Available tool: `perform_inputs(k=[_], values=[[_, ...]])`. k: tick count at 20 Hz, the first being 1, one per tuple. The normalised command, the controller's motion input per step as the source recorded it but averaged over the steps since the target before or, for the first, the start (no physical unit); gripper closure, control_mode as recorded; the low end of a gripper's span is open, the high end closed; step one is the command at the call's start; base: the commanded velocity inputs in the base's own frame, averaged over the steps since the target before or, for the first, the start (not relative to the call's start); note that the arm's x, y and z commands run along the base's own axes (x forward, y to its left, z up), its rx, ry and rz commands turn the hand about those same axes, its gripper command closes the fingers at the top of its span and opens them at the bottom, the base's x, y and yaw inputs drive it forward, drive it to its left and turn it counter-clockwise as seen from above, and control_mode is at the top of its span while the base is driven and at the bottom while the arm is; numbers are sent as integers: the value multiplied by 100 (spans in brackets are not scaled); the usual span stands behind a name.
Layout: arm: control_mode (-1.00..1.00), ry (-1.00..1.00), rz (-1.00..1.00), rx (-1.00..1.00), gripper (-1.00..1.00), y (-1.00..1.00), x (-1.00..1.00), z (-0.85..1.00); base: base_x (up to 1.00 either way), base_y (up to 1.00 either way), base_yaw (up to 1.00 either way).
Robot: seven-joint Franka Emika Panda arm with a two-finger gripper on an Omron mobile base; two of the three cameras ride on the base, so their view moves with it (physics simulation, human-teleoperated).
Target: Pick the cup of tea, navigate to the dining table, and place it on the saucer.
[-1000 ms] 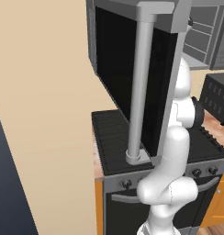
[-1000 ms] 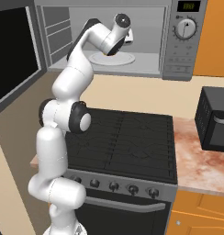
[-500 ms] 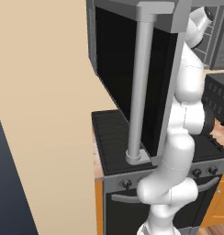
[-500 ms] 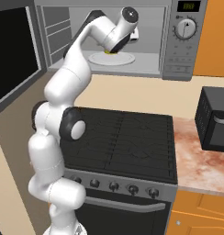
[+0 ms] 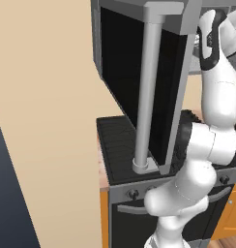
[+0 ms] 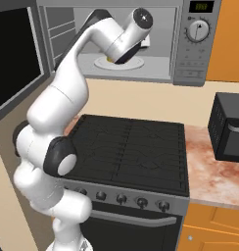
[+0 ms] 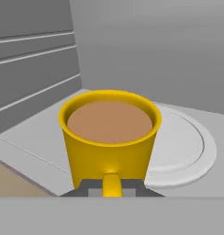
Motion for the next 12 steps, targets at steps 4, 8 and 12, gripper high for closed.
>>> perform_inputs(k=[4,8,12], values=[[-100,0,0,0,100,0,-100,2,0,0,0],[-100,-1,4,0,100,1,-100,-4,0,0,0],[-100,-3,8,0,100,15,-100,-43,0,0,0]])
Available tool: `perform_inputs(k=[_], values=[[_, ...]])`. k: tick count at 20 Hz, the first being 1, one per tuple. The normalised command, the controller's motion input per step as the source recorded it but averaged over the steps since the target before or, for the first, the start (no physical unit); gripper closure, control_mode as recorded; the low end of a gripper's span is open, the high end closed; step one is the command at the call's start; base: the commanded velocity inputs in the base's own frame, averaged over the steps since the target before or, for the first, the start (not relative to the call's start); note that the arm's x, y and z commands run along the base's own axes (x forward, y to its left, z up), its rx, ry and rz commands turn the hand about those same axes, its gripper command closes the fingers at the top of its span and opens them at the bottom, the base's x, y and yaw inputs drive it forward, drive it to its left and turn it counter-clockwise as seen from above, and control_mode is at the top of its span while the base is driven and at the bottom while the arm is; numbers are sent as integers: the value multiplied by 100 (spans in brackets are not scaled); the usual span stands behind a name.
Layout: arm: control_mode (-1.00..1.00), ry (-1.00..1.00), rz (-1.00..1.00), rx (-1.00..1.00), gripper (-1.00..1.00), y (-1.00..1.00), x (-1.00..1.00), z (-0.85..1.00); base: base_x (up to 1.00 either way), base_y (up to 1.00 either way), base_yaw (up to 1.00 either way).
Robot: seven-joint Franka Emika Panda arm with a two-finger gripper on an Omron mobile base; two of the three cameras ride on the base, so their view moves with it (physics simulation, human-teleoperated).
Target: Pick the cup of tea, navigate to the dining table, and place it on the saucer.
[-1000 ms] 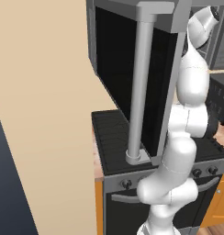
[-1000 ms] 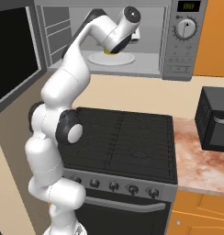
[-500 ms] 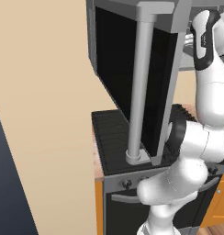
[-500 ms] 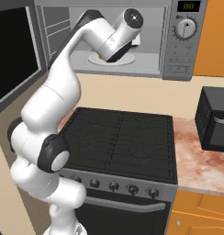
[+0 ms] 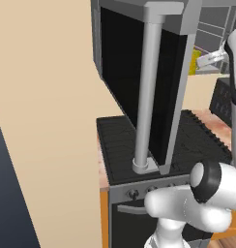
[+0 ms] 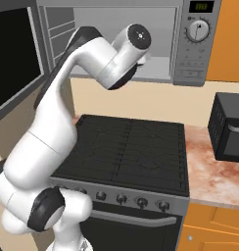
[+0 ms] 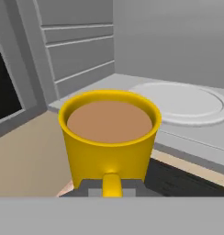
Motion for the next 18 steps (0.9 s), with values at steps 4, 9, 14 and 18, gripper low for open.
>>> perform_inputs(k=[4,9,14,18], values=[[-100,0,6,0,100,24,-100,-61,0,0,0],[-100,0,2,0,100,16,-100,-62,0,0,0],[-100,8,1,0,100,22,-81,-59,0,0,0],[-100,10,3,0,100,10,-73,-48,0,0,0]])
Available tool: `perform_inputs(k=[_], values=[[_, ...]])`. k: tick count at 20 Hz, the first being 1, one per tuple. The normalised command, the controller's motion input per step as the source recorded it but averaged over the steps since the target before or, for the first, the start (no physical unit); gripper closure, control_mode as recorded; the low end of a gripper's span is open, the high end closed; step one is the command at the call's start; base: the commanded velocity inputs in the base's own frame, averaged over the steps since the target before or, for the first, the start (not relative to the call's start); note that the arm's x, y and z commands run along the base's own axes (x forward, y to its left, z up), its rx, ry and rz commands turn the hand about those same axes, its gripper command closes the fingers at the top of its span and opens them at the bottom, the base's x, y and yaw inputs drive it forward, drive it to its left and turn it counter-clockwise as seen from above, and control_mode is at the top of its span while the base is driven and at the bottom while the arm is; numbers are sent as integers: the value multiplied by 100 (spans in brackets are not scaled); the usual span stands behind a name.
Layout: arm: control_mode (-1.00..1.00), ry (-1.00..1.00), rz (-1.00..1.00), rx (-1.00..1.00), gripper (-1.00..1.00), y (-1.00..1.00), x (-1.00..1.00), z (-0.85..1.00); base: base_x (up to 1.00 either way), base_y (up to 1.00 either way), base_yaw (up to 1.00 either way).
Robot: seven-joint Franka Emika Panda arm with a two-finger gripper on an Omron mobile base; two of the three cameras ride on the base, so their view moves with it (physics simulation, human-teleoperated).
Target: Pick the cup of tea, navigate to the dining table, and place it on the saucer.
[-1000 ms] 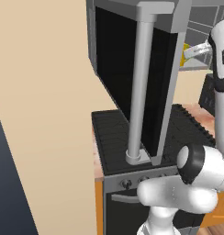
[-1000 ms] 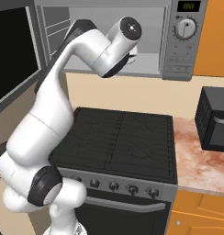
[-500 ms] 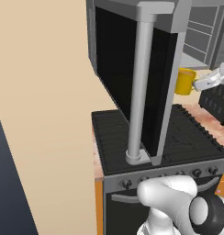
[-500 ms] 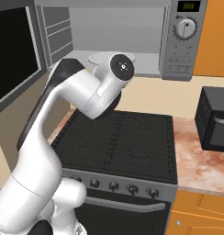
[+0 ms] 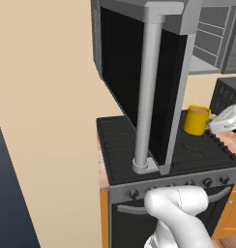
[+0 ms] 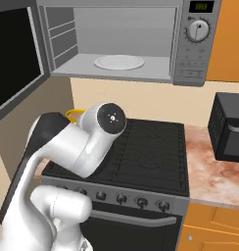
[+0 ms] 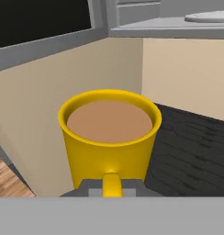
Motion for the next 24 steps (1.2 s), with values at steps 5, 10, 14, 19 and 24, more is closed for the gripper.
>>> perform_inputs(k=[5,10,14,19,24], values=[[-100,10,3,0,100,8,-36,-30,0,0,0],[100,0,0,0,100,0,0,0,0,0,0],[100,0,0,0,100,0,0,0,-7,-4,0],[100,0,0,0,100,0,0,0,-5,-23,-12],[100,0,0,0,100,0,0,0,2,-42,-43]])
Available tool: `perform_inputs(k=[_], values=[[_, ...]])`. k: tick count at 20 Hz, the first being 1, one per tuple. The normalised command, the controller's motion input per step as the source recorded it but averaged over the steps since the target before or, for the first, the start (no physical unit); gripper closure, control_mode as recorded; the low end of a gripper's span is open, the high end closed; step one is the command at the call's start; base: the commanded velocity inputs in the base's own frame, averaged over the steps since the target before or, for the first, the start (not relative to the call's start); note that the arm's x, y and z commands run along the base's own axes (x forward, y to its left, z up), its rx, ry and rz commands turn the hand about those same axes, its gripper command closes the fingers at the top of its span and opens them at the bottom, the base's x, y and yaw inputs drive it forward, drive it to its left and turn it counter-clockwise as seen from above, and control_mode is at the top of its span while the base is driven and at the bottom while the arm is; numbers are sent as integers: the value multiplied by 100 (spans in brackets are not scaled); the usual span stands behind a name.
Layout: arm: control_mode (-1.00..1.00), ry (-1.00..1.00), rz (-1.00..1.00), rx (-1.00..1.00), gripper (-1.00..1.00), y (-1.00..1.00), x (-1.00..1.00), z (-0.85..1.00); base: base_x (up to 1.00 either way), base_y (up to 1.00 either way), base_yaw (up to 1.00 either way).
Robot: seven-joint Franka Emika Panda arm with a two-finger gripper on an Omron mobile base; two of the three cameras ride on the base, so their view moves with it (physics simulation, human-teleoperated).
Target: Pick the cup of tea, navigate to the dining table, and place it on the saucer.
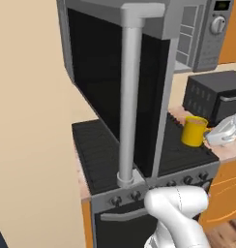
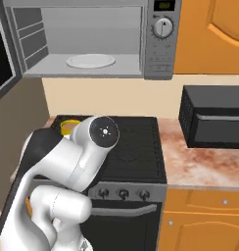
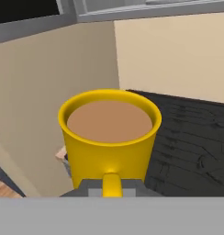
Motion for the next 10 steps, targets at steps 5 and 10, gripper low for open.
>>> perform_inputs(k=[5,10], values=[[100,0,0,0,100,0,0,0,11,-59,-59],[100,0,0,0,100,0,0,0,12,-52,-69]])
